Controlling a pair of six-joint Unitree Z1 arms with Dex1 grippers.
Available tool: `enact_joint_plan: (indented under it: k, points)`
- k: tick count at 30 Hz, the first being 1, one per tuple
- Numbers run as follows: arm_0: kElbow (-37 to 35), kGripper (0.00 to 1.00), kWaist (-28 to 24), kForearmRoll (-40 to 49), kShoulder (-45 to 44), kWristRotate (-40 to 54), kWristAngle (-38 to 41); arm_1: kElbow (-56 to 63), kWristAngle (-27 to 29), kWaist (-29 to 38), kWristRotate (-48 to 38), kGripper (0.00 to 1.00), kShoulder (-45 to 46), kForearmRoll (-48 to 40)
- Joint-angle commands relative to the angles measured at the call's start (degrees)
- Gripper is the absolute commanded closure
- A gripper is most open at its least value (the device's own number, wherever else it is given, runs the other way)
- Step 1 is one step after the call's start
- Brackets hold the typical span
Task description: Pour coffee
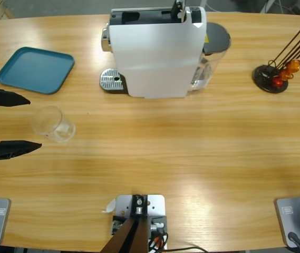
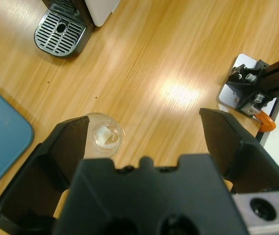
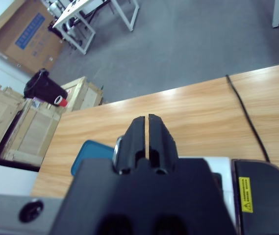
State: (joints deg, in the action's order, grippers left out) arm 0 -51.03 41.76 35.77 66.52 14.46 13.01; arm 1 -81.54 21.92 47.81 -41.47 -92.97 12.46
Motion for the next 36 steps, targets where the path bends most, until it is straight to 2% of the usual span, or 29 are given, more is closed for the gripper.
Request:
enact_joint_plan:
  k: [1,10,18,36]
  points:
    - [2.48,0.027,0.52,-0.57,0.54,-0.92,-0.54,-1.52,-1.35,4.75,-1.16,1.000,-3.71,4.31]
    - [3.30,0.027,0.52,-0.64,0.06,-0.92,-0.70,-13.63,-0.93,5.42,-0.98,1.000,-10.80,12.34]
    - [3.83,0.026,0.52,-0.92,0.01,-0.92,-0.65,-13.74,0.48,6.54,-2.23,1.000,-13.59,16.07]
    - [4.11,0.027,0.52,-0.94,0.15,-0.85,-0.61,-13.91,2.53,9.60,-4.94,1.000,-18.29,16.03]
